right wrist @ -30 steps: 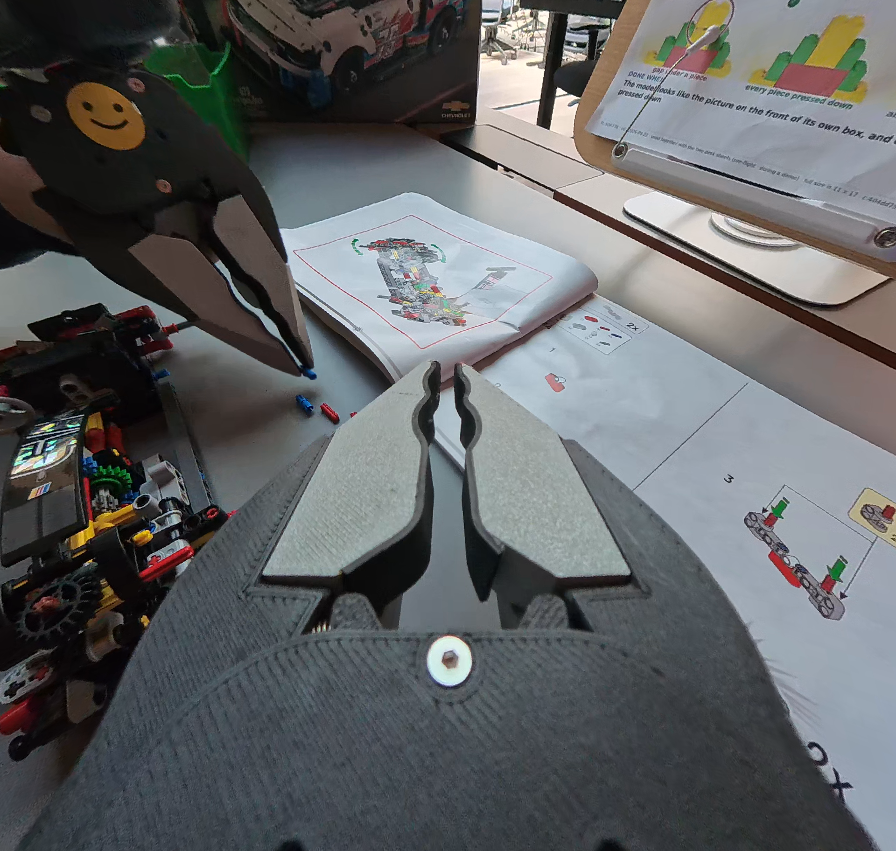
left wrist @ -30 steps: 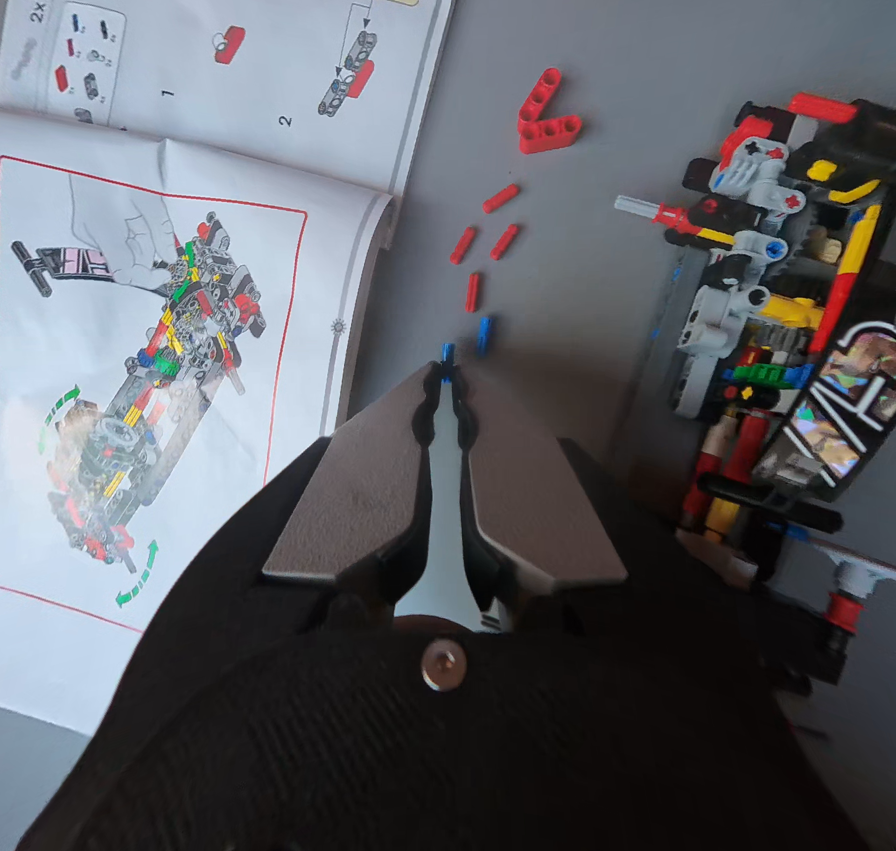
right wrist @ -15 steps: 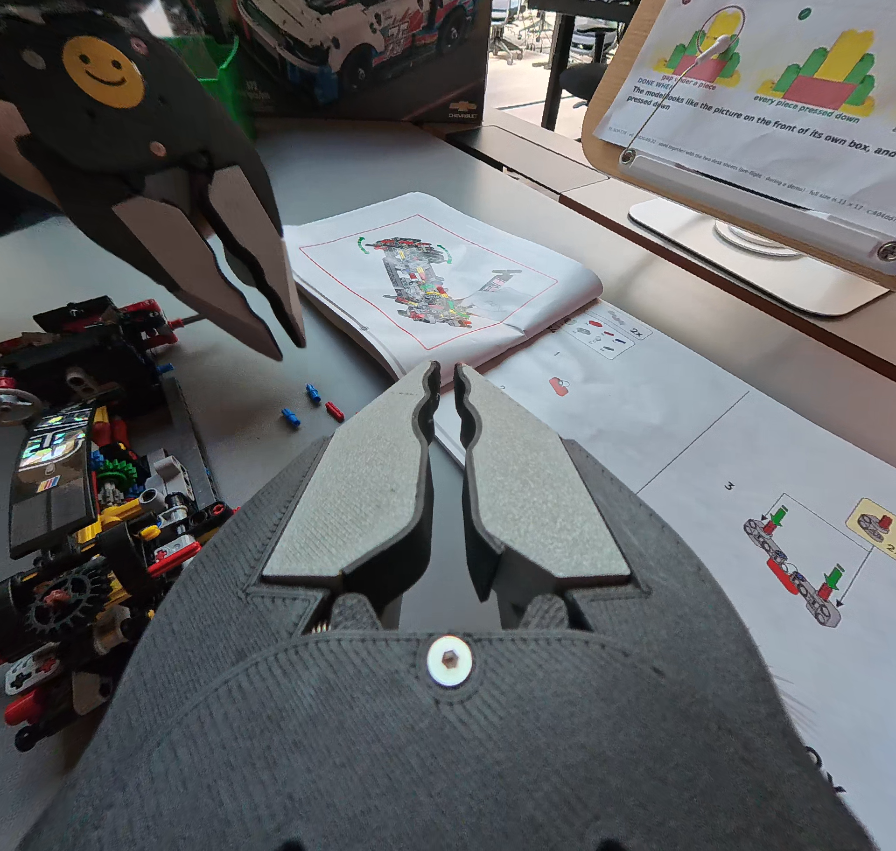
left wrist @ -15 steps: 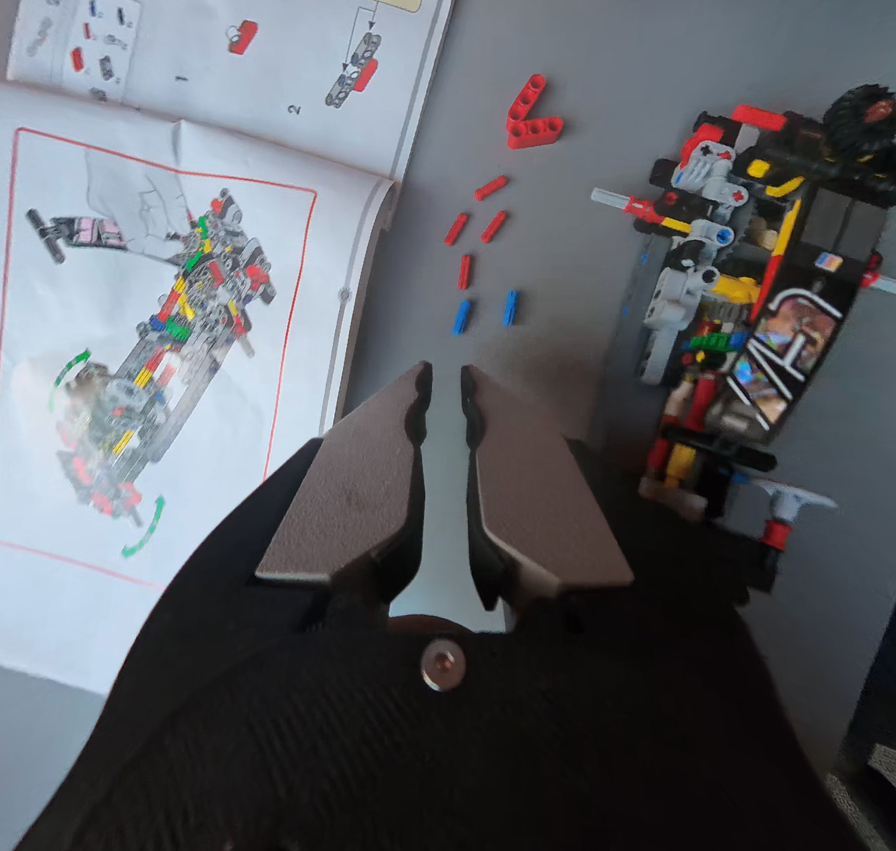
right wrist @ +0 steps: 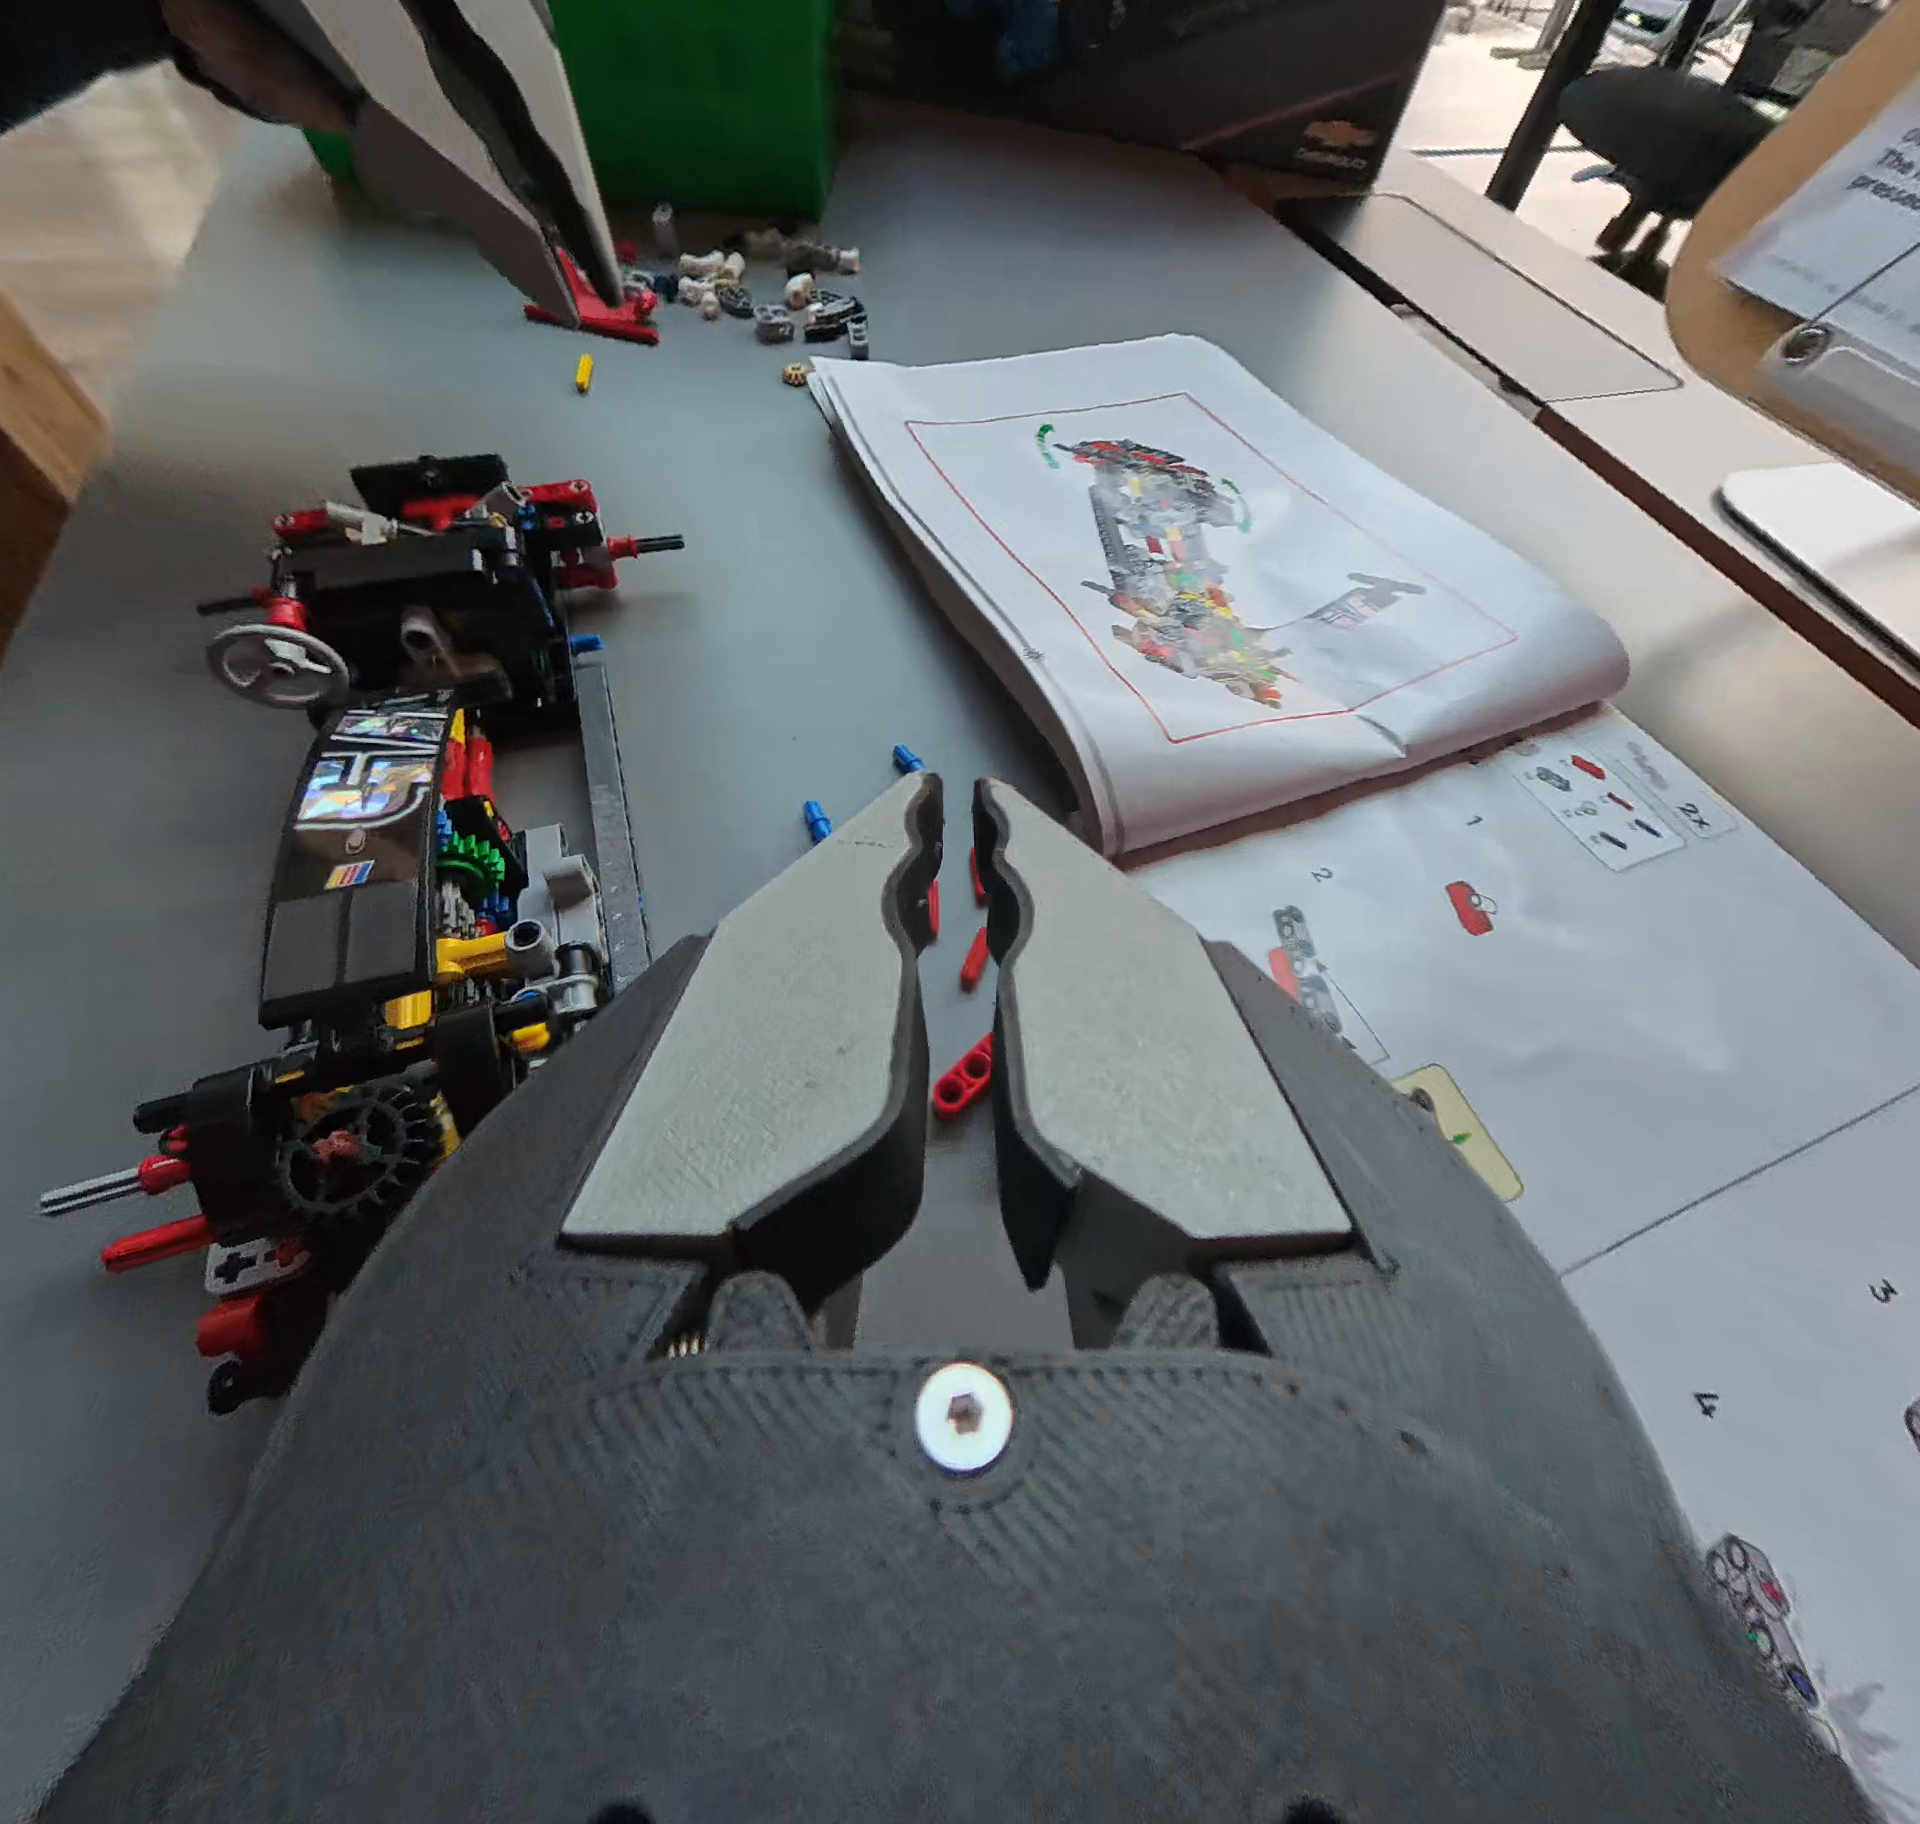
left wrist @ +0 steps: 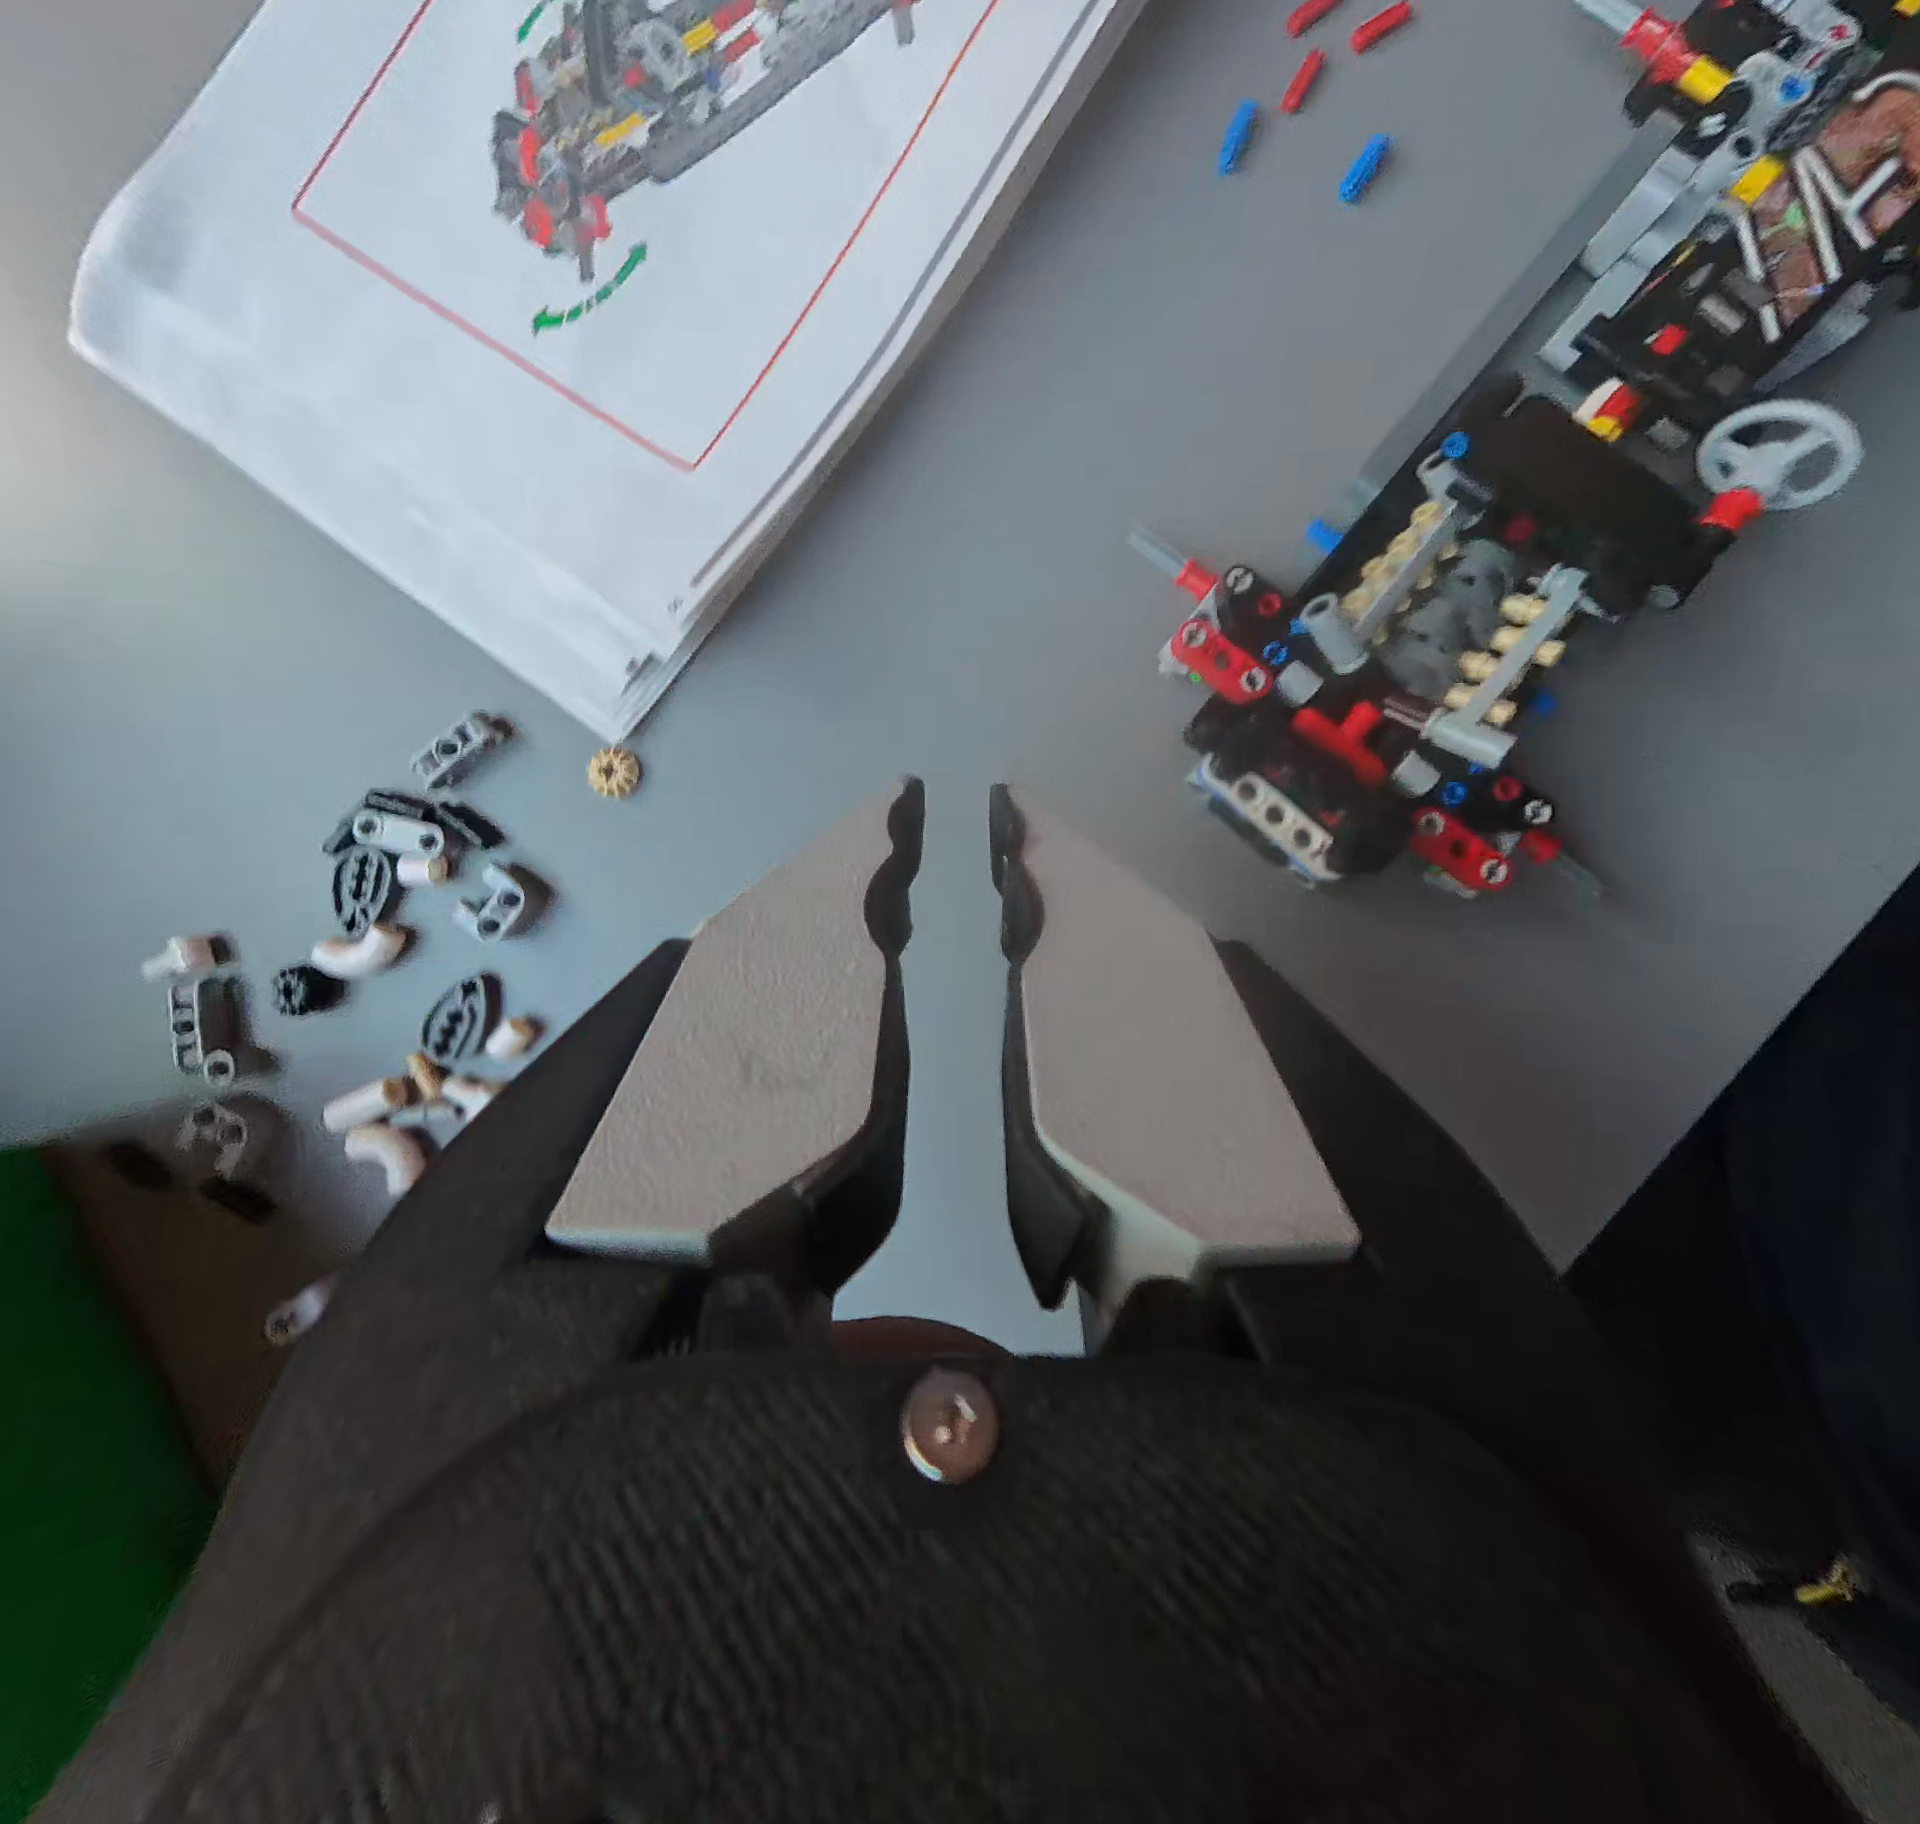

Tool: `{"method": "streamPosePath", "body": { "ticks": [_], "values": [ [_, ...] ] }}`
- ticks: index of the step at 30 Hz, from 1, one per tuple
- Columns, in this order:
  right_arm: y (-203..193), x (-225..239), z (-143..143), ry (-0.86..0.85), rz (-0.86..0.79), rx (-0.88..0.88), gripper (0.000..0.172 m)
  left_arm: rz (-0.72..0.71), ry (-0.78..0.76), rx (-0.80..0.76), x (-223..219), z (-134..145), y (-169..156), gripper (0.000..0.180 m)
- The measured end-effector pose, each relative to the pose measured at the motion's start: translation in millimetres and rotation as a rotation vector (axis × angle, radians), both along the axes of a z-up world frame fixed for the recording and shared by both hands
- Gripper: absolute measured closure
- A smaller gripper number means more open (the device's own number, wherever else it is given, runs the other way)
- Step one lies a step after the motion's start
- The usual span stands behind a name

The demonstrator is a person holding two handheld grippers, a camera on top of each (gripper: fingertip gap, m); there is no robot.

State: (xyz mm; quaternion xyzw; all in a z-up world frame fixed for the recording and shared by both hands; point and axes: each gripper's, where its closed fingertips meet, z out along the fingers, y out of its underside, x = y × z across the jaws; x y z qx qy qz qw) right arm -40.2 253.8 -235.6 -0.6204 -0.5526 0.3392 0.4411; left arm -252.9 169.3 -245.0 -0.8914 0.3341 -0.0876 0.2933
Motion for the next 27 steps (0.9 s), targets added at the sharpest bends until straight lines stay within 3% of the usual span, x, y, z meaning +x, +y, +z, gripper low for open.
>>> {"method": "streamPosePath", "body": {
  "ticks": [6, 13, 16, 22, 27],
  "values": [
    [2.1, 0.6, -5.2, -0.017, 0.001, 0.003, 0.169, 0.197, -0.045, 0.036, -49.6, -8.3, -24.2, 0.168],
    [2.6, 0.1, -9.0, -0.031, 0.000, 0.001, 0.171, 0.341, -0.159, 0.071, -70.1, -16.7, -43.6, 0.171],
    [5.5, 1.2, -9.5, -0.033, -0.013, 0.001, 0.172, 0.329, -0.120, 0.049, -74.5, -22.0, -51.1, 0.170],
    [19.4, 8.6, -7.1, -0.008, -0.073, -0.028, 0.172, 0.471, -0.020, 0.151, -125.8, 6.5, -54.0, 0.172],
    [25.2, 11.0, -5.6, 0.018, -0.097, -0.073, 0.172, 0.586, 0.011, 0.165, -161.1, -6.7, -54.1, 0.174]
  ]
}}
